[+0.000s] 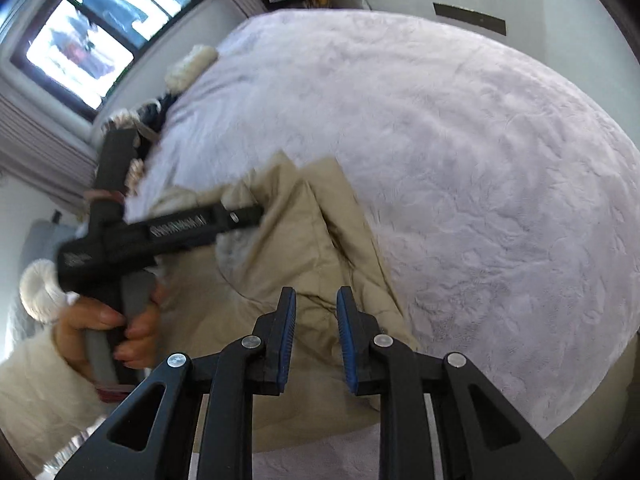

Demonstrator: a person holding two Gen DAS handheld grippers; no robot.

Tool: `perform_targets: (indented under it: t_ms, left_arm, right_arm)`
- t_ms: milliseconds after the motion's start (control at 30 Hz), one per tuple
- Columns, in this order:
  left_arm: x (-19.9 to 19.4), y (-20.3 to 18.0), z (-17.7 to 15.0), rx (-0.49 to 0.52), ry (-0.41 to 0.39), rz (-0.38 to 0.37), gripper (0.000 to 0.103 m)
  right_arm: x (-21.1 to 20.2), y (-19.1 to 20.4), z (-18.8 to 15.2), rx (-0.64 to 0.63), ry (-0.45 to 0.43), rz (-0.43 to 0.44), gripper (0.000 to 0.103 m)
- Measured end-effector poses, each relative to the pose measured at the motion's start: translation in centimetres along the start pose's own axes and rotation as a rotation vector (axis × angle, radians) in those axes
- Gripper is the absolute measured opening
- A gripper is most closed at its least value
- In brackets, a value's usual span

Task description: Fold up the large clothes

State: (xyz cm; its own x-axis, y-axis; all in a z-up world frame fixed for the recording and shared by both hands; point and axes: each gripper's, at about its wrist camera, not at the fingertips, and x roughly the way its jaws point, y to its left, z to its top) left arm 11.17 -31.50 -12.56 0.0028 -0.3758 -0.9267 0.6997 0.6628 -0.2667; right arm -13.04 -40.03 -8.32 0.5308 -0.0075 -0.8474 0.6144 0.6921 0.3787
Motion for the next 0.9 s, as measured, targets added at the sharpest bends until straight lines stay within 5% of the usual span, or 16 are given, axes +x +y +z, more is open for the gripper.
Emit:
perform_targets:
  t_ms: [167, 400, 600, 800, 833, 867, 900]
  left_arm:
    - [-0.5, 0.1, -0.1, 0.002, -0.005, 0.005, 0.070]
    - [-4.6, 1.0, -1.1, -0.021, -0.059, -0.029, 0.070]
    - [-9.3, 4.2, -4.4, -0.080, -0.144, -0.016, 0.070]
    - [-11.6, 8.6, -8.8, -0.202, -0.130, -0.014, 0.071]
    - [-11.6, 9.2, -9.4, -0.218, -0.121, -0.010, 0.076]
    - [-11.7, 9.9, -10.2, -0.238, -0.119, -0.012, 0.094]
    - [-11.9, 10.6, -11.0, -0.260, -0.134, -0.020, 0.102]
  right_arm:
    - [1.2, -0.1, -0.5, -0.080, 0.020, -0.104, 0.024]
    - [2.7, -1.1, -1.3, -0.083, 0.062, -0.137, 0.024]
    - [3.8, -1.8, -1.8, -0.078, 0.085, -0.153, 0.024]
    - [5.3, -1.9, -2.4, -0.117, 0.114, -0.210, 0.024]
    - [5.5, -1.9, -2.5, -0.120, 0.117, -0.216, 0.024]
    - [5.8, -1.9, -2.6, -0.122, 0.123, -0.225, 0.024]
    - [6.1, -1.9, -2.6, -0.125, 0.127, -0.235, 0.024]
